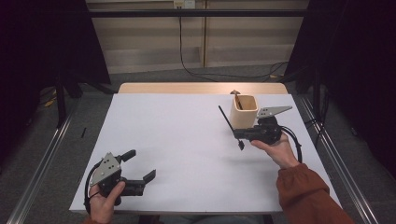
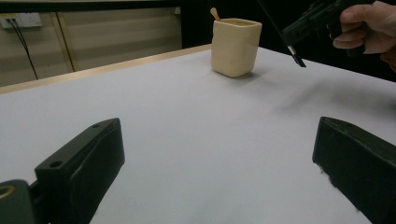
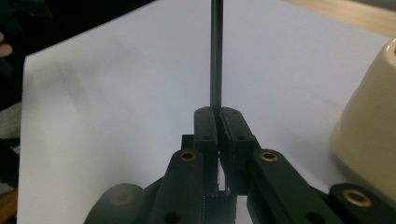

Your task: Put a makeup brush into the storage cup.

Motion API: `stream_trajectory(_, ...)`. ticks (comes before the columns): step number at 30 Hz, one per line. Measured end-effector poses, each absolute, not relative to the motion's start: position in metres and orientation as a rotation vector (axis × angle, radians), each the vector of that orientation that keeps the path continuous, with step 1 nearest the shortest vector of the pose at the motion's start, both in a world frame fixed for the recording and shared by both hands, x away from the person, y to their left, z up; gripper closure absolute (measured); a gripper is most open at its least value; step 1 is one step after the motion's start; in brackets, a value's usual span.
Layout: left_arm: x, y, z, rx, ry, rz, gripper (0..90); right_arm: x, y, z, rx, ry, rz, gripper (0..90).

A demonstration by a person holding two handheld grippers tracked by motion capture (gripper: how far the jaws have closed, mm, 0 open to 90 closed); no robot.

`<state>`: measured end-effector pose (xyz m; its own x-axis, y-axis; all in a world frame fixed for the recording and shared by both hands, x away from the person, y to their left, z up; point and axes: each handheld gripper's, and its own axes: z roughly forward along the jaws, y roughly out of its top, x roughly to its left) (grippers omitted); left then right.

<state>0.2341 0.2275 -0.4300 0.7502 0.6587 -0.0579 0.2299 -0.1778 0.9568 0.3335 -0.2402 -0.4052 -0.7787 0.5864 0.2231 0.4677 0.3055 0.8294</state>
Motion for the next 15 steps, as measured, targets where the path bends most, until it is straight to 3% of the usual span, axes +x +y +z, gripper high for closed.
stream_trajectory(15,0.234,0.229,-0.429,1.740,0.706,0.448,2.0,0.316,-0.242,-0.387,0.845,2.376,1.660,86.0)
